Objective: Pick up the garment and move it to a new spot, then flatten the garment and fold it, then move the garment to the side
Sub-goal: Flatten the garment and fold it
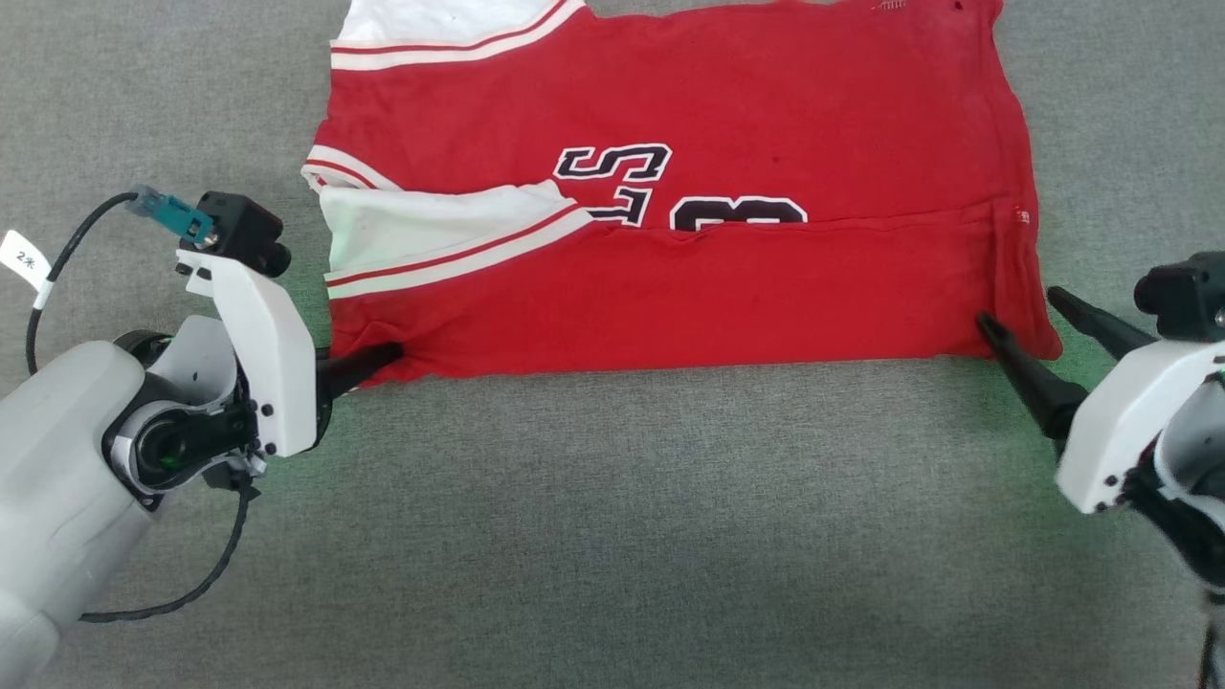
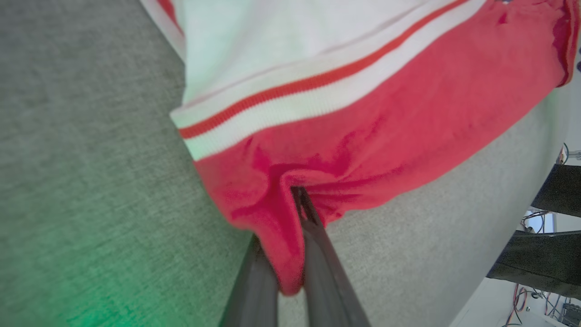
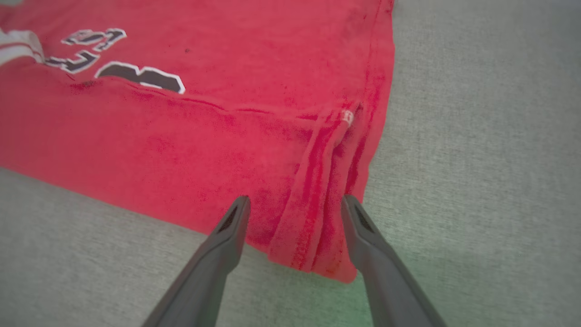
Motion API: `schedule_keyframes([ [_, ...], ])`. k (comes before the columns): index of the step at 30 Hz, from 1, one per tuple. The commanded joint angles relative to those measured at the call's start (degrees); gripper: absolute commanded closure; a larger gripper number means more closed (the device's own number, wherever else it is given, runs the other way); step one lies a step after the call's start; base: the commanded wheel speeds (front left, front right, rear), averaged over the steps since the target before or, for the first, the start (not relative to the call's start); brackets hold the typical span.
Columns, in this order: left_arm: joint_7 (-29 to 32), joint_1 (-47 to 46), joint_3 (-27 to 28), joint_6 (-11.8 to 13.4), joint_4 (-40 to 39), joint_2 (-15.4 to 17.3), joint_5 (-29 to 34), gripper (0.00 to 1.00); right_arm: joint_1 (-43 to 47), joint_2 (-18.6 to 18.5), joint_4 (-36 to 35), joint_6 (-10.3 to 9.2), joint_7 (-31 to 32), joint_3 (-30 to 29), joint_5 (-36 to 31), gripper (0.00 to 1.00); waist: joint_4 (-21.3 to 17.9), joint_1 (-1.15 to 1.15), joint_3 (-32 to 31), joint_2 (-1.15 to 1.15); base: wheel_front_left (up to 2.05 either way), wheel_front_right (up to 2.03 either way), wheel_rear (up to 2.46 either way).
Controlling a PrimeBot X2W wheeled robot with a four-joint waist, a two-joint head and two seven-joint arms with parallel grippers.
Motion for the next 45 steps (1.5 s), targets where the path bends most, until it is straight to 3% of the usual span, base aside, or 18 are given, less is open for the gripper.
schedule_keyframes([
  [1,0.2,1.8,-2.4,0.0,0.2,-3.4,1.1,1.00,-1.3,-1.8,-0.3,-0.02,1.8,0.6,-0.6,0.00,0.2,0.00,0.2,-0.01,0.00,0.00,0.00],
  [9,-0.7,0.7,-2.4,-0.5,-1.0,-4.6,1.8,1.00,-5.1,-5.7,2.9,-0.02,12.9,3.0,1.9,0.00,1.3,0.00,1.0,-0.01,0.00,0.00,0.00],
  [15,-1.1,-0.2,-2.2,-0.8,-1.2,-5.6,1.9,1.00,-7.8,-4.3,9.0,-0.02,16.5,5.1,4.1,0.00,2.6,0.00,1.8,-0.01,0.00,0.00,0.00],
  [16,-1.2,-0.2,-2.1,-0.9,-1.2,-5.7,1.8,1.00,-8.0,-4.2,9.7,-0.02,16.3,5.7,4.2,0.06,2.8,0.00,1.9,-0.01,0.00,0.00,0.00],
  [17,-1.3,-0.2,-2.1,-0.9,-1.1,-5.8,1.7,1.00,-8.0,-3.9,10.5,-0.02,16.2,6.2,4.4,0.58,3.0,0.00,1.9,-0.01,0.00,0.00,0.00],
  [18,-1.5,-0.2,-2.1,-1.0,-1.0,-5.8,1.8,1.00,-8.2,-4.0,11.1,-0.02,16.1,6.7,4.5,0.85,3.1,0.00,1.9,-0.01,0.00,0.00,0.00],
  [19,-1.5,-0.1,-2.1,-1.0,-1.0,-5.7,1.8,1.00,-8.3,-4.1,11.5,-0.02,16.1,7.1,4.4,1.00,3.2,0.00,1.9,-0.01,0.00,0.00,0.00],
  [26,-3.5,1.7,-1.7,-1.6,-2.4,-4.9,1.6,1.00,-8.2,-5.5,11.5,-0.04,12.5,6.9,3.9,1.00,4.1,0.00,-0.3,-0.01,0.00,0.00,0.00],
  [33,-7.3,7.1,-0.9,-1.2,-10.0,0.4,0.8,1.00,-4.6,-9.1,6.5,-0.02,12.5,8.2,4.7,1.00,5.3,0.00,-3.5,-0.01,0.00,0.00,0.00],
  [45,-11.5,17.3,-1.8,6.4,-28.6,8.8,0.7,1.00,7.3,-15.5,-1.6,-0.03,16.5,3.4,8.8,1.00,6.0,0.00,-4.4,-0.01,0.00,0.00,0.00],
])
